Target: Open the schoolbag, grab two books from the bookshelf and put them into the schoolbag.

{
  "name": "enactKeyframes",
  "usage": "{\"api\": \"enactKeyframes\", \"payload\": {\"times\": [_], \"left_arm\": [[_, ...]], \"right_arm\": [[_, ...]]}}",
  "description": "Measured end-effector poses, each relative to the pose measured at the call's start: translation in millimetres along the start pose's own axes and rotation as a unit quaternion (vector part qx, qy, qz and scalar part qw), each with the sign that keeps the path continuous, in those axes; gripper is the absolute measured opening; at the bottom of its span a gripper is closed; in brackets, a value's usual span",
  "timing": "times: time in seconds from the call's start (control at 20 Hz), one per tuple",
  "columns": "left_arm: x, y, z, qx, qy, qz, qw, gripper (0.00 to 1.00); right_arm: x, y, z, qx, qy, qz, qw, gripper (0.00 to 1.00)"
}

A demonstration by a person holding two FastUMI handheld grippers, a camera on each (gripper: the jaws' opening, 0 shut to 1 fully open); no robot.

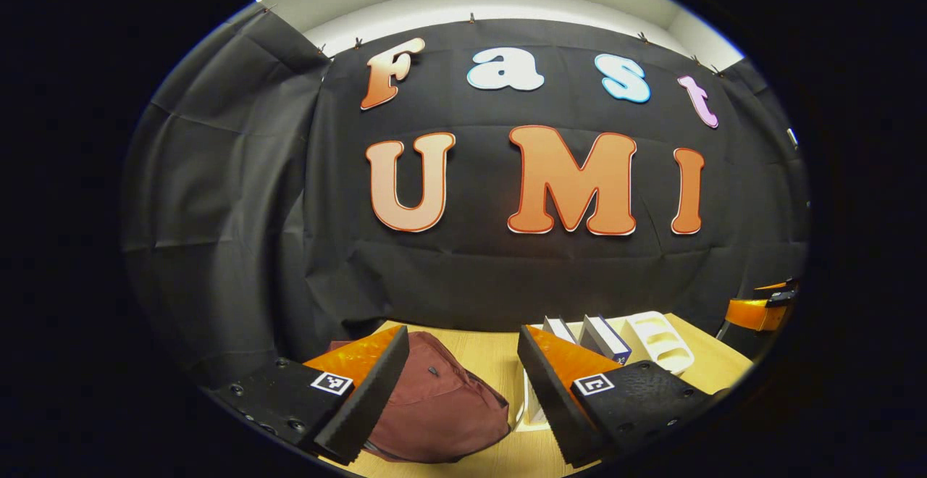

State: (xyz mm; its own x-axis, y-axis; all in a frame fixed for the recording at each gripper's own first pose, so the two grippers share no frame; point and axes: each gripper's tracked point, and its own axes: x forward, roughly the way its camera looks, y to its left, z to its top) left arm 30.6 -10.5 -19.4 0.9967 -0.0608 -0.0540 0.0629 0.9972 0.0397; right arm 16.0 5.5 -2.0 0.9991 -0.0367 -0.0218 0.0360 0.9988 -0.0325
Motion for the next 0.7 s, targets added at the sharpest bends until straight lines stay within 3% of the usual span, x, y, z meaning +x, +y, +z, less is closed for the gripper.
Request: {"api": "enactKeyframes", "payload": {"times": [0.7], "left_arm": [[-6.1, 9.3, -2.8, -0.002, 0.000, 0.011, 1.000, 0.95]], "right_arm": [[-1.5, 3.9, -1.4, 0.003, 0.003, 0.005, 1.000, 0.96]]}}
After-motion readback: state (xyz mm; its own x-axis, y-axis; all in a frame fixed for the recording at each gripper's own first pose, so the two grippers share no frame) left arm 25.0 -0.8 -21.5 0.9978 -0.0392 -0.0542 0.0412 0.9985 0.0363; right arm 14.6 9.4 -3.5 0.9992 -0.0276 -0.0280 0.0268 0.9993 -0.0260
